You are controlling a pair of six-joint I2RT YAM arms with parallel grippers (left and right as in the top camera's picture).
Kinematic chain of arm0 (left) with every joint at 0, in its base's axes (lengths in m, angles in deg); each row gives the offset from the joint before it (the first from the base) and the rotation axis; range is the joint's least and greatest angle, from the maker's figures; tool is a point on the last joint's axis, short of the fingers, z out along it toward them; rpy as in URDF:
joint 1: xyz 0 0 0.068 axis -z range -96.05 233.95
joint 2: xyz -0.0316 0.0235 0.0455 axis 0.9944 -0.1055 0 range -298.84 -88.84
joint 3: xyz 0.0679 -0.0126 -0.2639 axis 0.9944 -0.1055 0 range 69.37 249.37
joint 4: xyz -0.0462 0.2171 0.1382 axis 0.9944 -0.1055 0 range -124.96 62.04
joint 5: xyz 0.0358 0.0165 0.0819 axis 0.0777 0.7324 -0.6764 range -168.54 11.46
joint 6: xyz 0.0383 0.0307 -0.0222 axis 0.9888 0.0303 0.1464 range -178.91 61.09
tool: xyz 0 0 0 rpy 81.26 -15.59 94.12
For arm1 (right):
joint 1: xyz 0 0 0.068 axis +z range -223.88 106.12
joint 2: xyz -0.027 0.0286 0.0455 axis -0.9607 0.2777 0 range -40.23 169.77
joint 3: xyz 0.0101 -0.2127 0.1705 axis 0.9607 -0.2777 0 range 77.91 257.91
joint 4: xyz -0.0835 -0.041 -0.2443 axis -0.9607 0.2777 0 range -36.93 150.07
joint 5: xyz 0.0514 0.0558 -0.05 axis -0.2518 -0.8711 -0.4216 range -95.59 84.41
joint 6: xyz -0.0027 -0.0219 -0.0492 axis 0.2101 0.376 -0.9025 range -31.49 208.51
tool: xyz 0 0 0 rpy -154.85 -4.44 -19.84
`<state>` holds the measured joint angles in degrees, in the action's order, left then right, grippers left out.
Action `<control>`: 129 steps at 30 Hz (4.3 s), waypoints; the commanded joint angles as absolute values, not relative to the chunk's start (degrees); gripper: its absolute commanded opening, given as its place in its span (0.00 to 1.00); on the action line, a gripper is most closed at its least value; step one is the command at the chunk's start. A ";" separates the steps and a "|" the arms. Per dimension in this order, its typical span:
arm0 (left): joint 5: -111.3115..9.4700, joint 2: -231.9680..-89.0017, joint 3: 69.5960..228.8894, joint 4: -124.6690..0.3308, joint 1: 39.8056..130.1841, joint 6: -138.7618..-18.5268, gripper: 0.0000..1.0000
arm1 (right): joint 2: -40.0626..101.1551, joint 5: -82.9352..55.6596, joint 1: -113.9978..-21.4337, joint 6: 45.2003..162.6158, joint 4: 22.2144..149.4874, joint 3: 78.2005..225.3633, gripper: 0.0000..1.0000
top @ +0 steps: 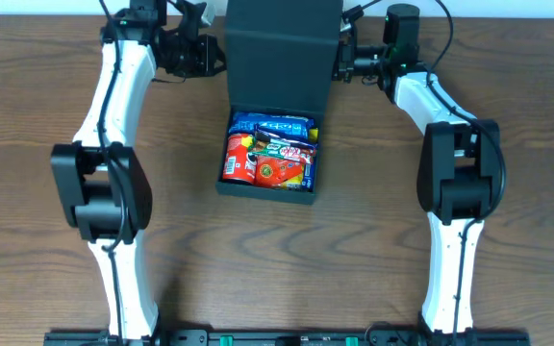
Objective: Pack container
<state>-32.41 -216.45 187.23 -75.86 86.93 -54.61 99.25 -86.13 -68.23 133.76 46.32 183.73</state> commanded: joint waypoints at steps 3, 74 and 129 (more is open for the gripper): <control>-30.20 -212.58 188.83 -79.10 87.06 -46.18 0.06 | 94.93 -90.41 -66.87 134.33 46.15 184.73 0.02; -41.30 -197.28 186.66 -102.03 97.38 -16.73 0.05 | 57.14 -23.48 -67.05 98.42 121.55 184.58 0.01; -42.94 -197.50 146.66 -77.24 102.51 -24.69 0.06 | 40.70 -2.30 -31.42 146.64 50.83 107.16 0.02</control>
